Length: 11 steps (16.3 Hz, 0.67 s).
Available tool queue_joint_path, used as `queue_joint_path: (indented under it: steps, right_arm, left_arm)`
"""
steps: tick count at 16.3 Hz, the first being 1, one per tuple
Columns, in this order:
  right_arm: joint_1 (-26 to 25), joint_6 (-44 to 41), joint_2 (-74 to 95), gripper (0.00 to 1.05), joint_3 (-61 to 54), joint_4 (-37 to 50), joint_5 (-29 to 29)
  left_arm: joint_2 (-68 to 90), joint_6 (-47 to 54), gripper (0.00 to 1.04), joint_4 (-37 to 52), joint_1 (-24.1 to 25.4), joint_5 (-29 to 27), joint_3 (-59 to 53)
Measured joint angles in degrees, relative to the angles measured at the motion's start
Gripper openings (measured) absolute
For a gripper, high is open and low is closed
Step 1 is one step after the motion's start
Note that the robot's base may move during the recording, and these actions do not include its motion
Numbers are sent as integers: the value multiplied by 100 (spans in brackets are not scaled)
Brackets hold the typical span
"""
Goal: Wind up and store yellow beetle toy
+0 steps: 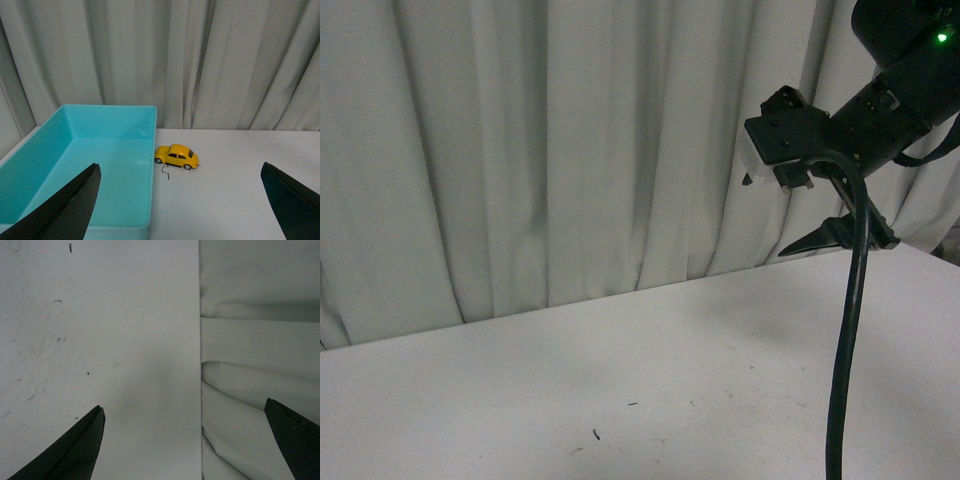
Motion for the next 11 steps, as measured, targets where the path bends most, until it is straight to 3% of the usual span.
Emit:
queue_joint_path:
  steps: [3, 4, 6, 8, 9, 11]
  right_arm:
    - [-61, -17, -730, 98, -367, 168, -173]
    - [-85, 540, -1222, 93, -1040, 1683, 66]
    - [107, 3919, -2496, 69, -3182, 4944, 1119]
    - [295, 6695, -3296, 49, -4404, 6605, 1353]
    - [407, 7855, -3585, 38, -4868, 7090, 1440]
    - [538, 8961, -3851, 22, -5486, 7329, 1578]
  left_arm:
    - [0, 0, 98, 0, 0, 0, 2]
    - [0, 0, 98, 0, 0, 0, 0]
    - [0, 0, 98, 0, 0, 0, 0]
    - [0, 0, 98, 2, 0, 0, 2]
    - [0, 0, 98, 2, 0, 0, 2]
    - [0, 0, 98, 2, 0, 0, 0]
